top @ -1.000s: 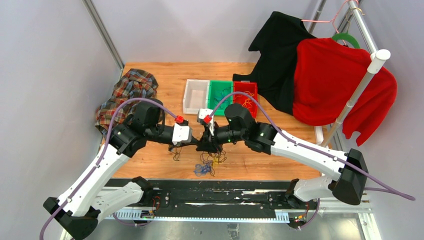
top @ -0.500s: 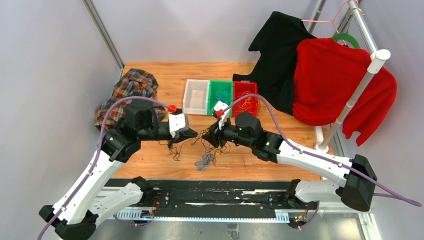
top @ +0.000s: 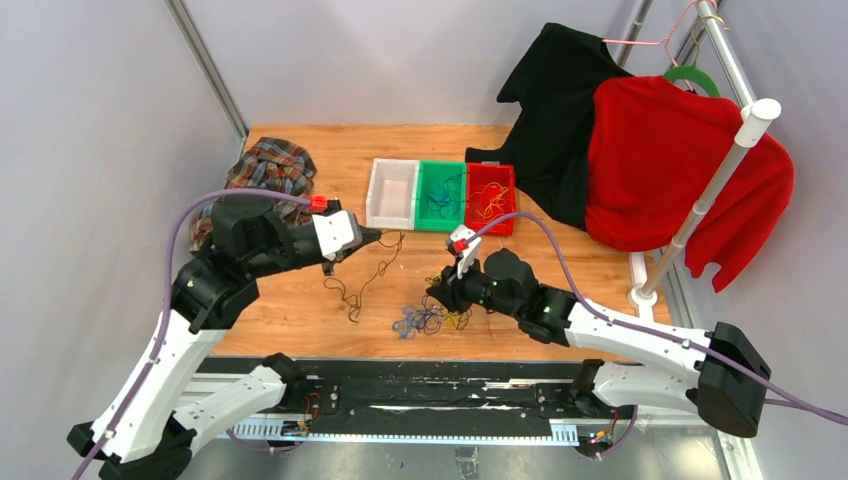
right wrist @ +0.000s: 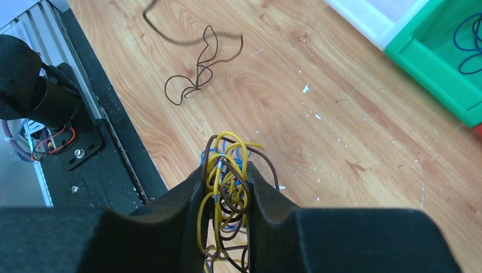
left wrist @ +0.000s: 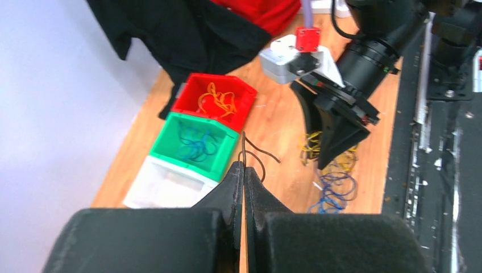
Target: Untangle the cables
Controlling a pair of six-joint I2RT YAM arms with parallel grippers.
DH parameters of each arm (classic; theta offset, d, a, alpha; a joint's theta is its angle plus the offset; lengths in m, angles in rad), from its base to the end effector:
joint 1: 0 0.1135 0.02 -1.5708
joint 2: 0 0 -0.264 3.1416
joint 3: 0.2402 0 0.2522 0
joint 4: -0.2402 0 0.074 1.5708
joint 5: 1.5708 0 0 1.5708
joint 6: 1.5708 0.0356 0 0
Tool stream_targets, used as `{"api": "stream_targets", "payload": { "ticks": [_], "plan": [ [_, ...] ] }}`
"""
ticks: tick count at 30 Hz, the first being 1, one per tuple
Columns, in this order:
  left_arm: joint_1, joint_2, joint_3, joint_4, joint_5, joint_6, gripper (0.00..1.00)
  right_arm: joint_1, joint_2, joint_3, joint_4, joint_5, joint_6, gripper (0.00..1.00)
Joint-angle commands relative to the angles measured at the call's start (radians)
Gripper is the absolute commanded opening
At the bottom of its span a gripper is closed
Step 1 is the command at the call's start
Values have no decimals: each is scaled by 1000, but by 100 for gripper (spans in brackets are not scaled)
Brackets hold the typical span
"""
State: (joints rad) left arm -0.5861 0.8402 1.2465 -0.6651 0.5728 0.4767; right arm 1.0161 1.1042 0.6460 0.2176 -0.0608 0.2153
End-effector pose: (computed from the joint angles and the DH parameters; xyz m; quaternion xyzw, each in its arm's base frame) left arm 0.1106 -0.0966 0.4355 0.5338 0.5680 -0.2555 0.5720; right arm 0.1319 0.2169 0.2686 -0.3238 0.7170 0.3758 0.4898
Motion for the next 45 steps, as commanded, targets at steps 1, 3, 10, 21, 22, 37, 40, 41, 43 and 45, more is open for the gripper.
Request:
{"api": "stream_targets", "payload": {
  "ticks": [1,3,10,21,22,37,40,41,43,45],
  "plan": [
    [-6,4,59,4,-76,58,0,0,-53,-23,34,25,38,22],
    [-6,21,102,14,-106,71,0,0,-54,-27,17,45,47,14],
    [-6,121,215,190,-267,222,0,-1,-13,-15,-3,63,65,9],
    [-4,479,648,324,-404,483,0,-2,-51,-37,-16,108,78,8],
    [-5,503,675,334,-412,501,0,-2,-56,-39,-18,114,75,8],
    [-4,795,1075,622,-497,739,0,-14,-55,-59,-24,139,86,6],
    [-4,844,1183,630,-445,760,0,-14,-49,-61,-20,139,90,6],
    [-4,852,1200,645,-431,760,0,-14,-47,-62,-18,137,92,6],
    [-4,855,1203,720,-413,752,0,-14,-43,-63,-15,135,95,6],
    [-4,856,1203,790,-407,749,0,-15,-39,-65,-11,134,98,5]
  ]
}}
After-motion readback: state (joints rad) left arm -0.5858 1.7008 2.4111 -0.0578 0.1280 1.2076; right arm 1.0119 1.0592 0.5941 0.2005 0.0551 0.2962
